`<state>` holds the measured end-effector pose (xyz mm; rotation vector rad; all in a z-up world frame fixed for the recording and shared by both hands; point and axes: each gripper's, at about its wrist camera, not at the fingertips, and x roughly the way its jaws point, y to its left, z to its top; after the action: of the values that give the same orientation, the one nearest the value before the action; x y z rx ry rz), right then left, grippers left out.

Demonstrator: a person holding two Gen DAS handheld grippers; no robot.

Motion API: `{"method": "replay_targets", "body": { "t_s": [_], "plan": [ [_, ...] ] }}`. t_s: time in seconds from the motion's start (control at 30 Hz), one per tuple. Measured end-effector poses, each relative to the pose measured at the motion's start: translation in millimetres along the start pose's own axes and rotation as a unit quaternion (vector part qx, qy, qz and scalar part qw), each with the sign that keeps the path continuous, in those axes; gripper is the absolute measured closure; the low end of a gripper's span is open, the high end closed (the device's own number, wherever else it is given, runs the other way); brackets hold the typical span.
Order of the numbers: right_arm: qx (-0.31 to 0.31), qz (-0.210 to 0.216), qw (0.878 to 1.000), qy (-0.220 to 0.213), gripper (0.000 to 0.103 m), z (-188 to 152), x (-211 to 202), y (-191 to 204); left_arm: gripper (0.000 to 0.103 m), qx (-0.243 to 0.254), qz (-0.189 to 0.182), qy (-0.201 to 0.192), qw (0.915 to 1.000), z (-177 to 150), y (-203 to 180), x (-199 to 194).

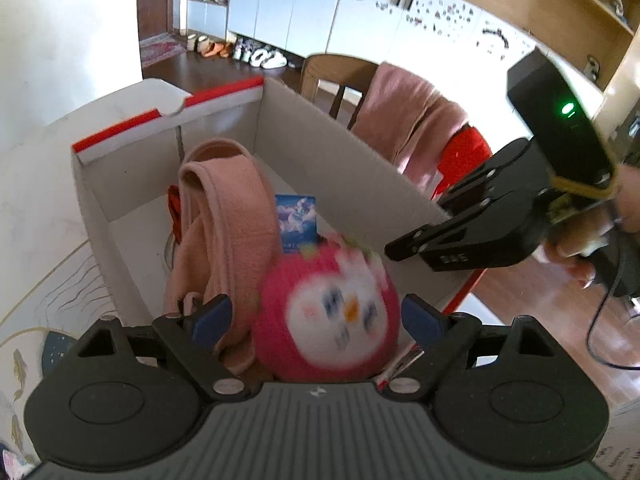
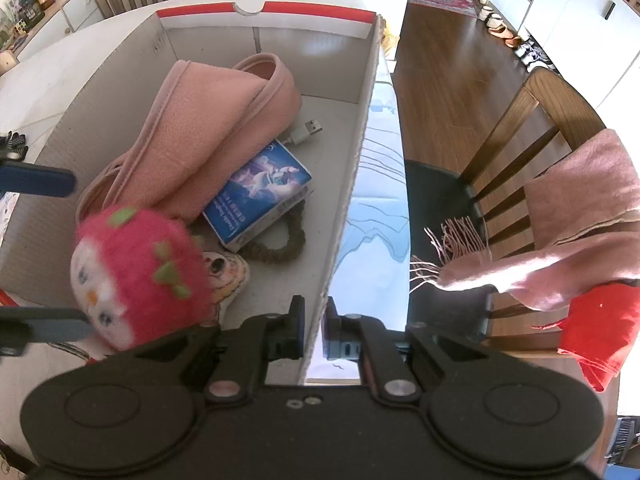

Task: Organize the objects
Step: 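Lower the pink plush toy into the box and open the left gripper, then withdraw the left tool and reach for the black dotted gloves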

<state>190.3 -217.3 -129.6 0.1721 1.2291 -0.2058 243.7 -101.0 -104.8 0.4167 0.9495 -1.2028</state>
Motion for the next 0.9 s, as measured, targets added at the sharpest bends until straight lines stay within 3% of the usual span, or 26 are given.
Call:
{"method": "replay_targets", "body": {
  "t_s": [0.2,0.43,0.67,0.9],
  "plan": [
    [-0.001,-0.002,1.000,0.003,0.096,0.4,1.0,1.0,0.011,-0.030,0.000,-0.047,0.9984,-6.9,9.4,-37.4],
    [-0.002,-0.005,1.000,0.006,0.096,0.8,1.7,2.2,0.011,-0.077,0.037,-0.094,0.9919,-24.2,32.5,-80.5],
    [-0.002,-0.008,1.000,0.010,0.096,0.8,1.5,3.6,0.011,-0.130,0.088,-0.124,0.9798,-48.3,69.4,-120.1],
    [-0.001,-0.013,1.000,0.013,0.096,0.6,2.0,5.8,0.009,-0.188,0.161,-0.138,0.9591,-81.0,116.8,-158.4]
  ]
}}
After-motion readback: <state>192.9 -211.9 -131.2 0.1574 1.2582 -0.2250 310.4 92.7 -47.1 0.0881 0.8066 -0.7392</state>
